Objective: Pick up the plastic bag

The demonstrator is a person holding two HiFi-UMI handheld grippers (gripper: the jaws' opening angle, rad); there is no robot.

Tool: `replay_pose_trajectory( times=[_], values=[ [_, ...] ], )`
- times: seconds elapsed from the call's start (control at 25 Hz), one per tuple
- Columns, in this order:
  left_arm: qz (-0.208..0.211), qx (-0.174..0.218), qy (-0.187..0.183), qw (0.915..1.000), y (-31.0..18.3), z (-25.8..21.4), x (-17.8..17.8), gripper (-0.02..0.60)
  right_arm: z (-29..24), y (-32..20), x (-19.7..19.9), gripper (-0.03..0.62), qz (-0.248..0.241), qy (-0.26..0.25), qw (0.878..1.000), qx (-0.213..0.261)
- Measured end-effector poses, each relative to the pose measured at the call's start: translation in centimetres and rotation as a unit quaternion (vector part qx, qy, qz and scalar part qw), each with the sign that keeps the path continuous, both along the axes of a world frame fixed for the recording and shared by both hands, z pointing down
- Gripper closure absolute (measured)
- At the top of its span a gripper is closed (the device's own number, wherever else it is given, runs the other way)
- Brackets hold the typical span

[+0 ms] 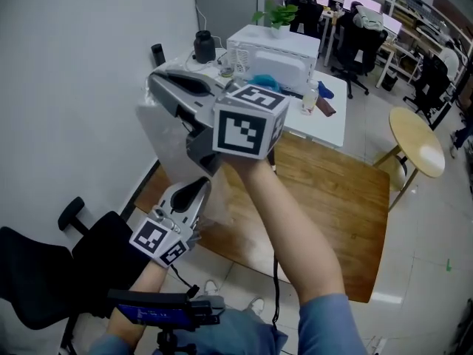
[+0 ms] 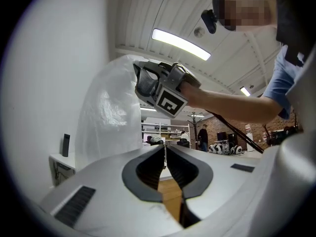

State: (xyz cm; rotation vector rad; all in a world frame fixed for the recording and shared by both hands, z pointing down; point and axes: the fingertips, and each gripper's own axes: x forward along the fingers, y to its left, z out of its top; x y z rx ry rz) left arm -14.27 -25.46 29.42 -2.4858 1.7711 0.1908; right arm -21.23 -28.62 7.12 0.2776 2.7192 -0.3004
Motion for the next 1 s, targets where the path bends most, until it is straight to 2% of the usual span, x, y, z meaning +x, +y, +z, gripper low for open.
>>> replay_pose_trajectory(
  times=[0.2, 0.4, 0.68, 1.0],
  values=[
    [0.018, -0.008, 0.014, 0.9997, -0.6, 0.9, 0.1, 0.563, 0.3, 0.3, 1.6, 0.591, 0.002, -0.003, 1.0, 0.016],
    [0.053, -0.015, 0.024, 0.9982, -1.2, 2.0, 2.2, 0.563, 2.9, -0.9, 7.9, 0.592, 0.043, 0.012, 0.999, 0.015],
    [0.099, -0.023, 0.024, 0.9945, -1.4, 3.2, 6.8, 0.563, 10.8, -3.5, 20.5, 0.592, 0.126, 0.044, 0.99, -0.051],
    [0.134, -0.024, 0.016, 0.9905, -1.2, 3.5, 10.7, 0.563, 20.9, -2.7, 31.8, 0.592, 0.179, 0.11, 0.969, -0.128]
  ],
)
